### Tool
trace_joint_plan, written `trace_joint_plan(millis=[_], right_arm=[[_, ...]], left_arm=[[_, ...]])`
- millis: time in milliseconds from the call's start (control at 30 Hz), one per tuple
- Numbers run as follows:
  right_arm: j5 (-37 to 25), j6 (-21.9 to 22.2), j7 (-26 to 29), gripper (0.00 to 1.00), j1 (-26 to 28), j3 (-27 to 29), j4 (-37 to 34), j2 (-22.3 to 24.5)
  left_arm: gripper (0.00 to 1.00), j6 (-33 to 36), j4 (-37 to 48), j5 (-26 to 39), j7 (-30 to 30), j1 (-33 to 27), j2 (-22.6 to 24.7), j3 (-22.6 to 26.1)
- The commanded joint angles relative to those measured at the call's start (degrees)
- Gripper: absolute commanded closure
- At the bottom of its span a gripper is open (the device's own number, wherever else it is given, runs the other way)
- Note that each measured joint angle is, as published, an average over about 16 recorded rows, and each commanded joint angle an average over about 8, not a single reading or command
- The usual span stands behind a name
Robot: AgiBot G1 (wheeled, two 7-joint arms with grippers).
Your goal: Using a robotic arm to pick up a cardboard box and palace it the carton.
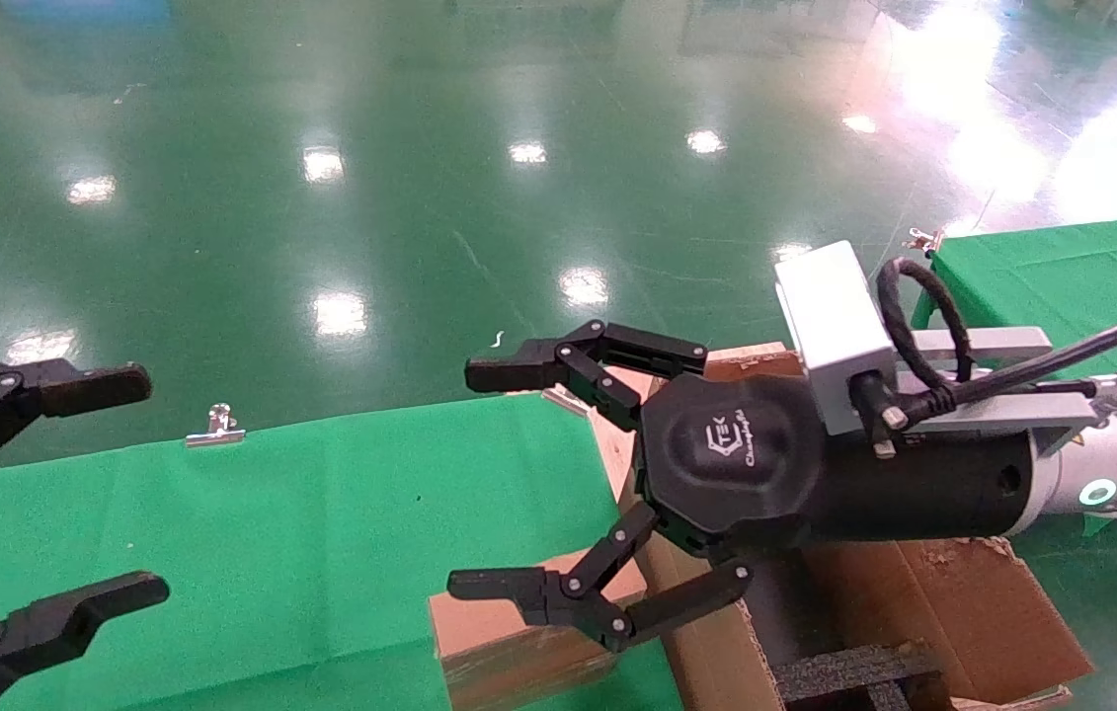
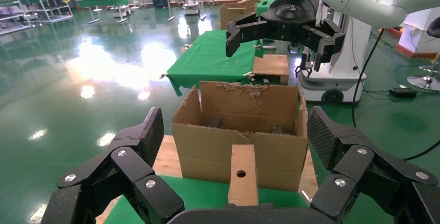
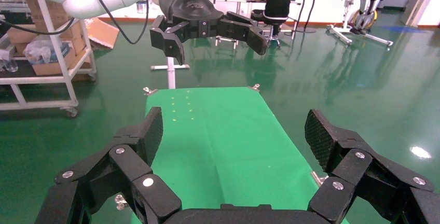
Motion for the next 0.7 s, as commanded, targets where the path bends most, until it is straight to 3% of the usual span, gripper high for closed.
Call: trace_joint_plan(millis=[33,533,567,700], right_arm=[[0.0,0.0,0.0,0.0,0.0,0.0,0.0,0.0],[0.0,0.0,0.0,0.0,0.0,0.0,0.0,0.0],[0.0,0.0,0.0,0.0,0.0,0.0,0.0,0.0],[0.0,0.0,0.0,0.0,0.0,0.0,0.0,0.0]], left_arm=[[0.0,0.0,0.0,0.0,0.0,0.0,0.0,0.0],[0.0,0.0,0.0,0.0,0.0,0.0,0.0,0.0],[0.08,0.0,0.0,0.0,0.0,0.0,0.0,0.0],[0.58,0.0,0.0,0.0,0.0,0.0,0.0,0.0]])
